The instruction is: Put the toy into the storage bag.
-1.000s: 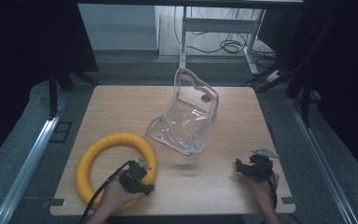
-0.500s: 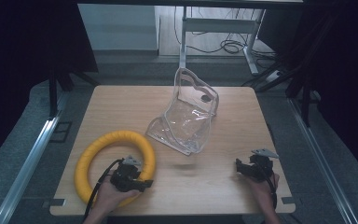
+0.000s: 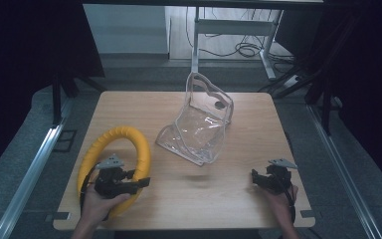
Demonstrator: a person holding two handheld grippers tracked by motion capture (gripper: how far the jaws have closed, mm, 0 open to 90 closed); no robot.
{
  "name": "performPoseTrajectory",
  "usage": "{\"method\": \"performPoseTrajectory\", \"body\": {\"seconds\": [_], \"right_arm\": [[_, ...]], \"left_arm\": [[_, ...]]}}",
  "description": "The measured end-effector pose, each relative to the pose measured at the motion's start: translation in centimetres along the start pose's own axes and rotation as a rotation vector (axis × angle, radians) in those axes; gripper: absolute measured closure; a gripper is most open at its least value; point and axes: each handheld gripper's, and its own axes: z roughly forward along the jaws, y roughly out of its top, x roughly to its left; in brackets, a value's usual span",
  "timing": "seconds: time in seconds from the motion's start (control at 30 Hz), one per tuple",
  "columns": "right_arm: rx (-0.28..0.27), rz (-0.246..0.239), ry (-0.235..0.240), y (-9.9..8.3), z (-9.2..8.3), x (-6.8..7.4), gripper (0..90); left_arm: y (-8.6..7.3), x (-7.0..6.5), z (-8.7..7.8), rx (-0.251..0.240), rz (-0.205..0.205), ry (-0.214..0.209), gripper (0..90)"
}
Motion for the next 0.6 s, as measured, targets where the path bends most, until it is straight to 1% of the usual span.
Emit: {"method": "performPoseTrajectory", "body": {"seconds": [0.03, 0.2, 0.23, 0.37, 0.5, 0.6], "right_arm": [[0.001, 0.001, 0.0, 0.0, 0.0, 0.0, 15.7], [0.001, 0.002, 0.0, 0.0, 0.0, 0.0, 15.6], [0.001, 0.002, 0.0, 0.0, 0.0, 0.0, 15.6], [0.001, 0.002, -0.001, 0.0, 0.0, 0.0, 15.6], [0.001, 0.003, -0.001, 0.0, 0.0, 0.0, 15.6], [0.001, 0.003, -0.001, 0.0, 0.0, 0.0, 15.7]], "left_arm": [[0.0, 0.0, 0.0, 0.0, 0.0, 0.0, 45.3], [0.3, 0.3, -1.4, -0.05, 0.0, 0.014, 45.4], [0.4, 0.4, -1.6, -0.055, 0.007, 0.016, 45.4], [0.8, 0.7, -2.4, -0.074, 0.004, 0.021, 45.5], [1.0, 0.9, -3.3, -0.103, 0.004, 0.035, 45.6], [1.1, 0.9, -3.7, -0.115, 0.007, 0.043, 45.7]]}}
